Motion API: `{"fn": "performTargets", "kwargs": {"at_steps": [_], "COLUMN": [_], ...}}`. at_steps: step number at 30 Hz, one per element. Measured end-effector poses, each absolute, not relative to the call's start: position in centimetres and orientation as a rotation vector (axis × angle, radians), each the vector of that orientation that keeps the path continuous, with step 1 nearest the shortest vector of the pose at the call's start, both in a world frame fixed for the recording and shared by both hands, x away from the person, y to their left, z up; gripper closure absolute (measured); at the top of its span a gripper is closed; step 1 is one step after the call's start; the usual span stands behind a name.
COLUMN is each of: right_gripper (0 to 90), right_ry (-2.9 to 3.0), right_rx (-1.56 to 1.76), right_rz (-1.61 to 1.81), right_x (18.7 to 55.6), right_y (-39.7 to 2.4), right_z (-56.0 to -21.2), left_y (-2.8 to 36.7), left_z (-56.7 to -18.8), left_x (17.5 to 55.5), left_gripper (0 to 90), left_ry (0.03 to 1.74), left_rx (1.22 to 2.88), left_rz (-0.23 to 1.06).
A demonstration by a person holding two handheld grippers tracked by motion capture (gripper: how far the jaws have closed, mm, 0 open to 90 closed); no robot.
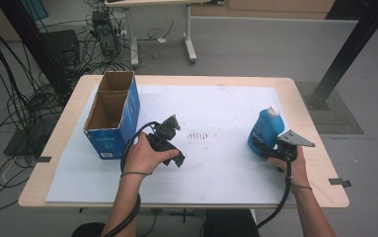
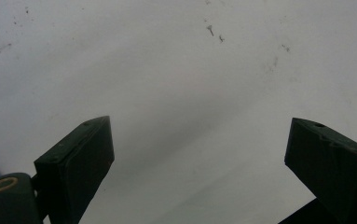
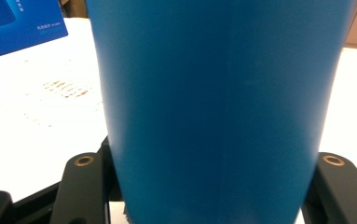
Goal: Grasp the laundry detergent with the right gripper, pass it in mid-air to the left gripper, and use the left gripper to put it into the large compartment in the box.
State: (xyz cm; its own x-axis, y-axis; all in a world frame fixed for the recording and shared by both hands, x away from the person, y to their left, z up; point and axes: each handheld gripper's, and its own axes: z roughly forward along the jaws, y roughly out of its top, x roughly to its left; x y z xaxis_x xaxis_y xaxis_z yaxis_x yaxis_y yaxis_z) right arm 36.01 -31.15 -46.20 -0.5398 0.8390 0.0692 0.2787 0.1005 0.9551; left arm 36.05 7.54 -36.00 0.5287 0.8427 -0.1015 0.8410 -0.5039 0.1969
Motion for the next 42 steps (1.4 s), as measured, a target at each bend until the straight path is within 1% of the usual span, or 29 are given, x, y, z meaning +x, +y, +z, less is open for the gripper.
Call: {"fn": "performTargets", "kwargs": {"at_steps": [42], "right_gripper": [39.6], "right_ry": [1.878], "right_rx": [1.088], "right_rz": [1.449], "right_x": [35.98], "right_y": [-31.12], "right_z": [-46.19], "left_y": [7.75], "left_z": [-36.12], "left_x": [36.04], "left_gripper": [8.4], "left_ry": [1.436], "left_rx": [2.543], "left_rz": [0.012]}}
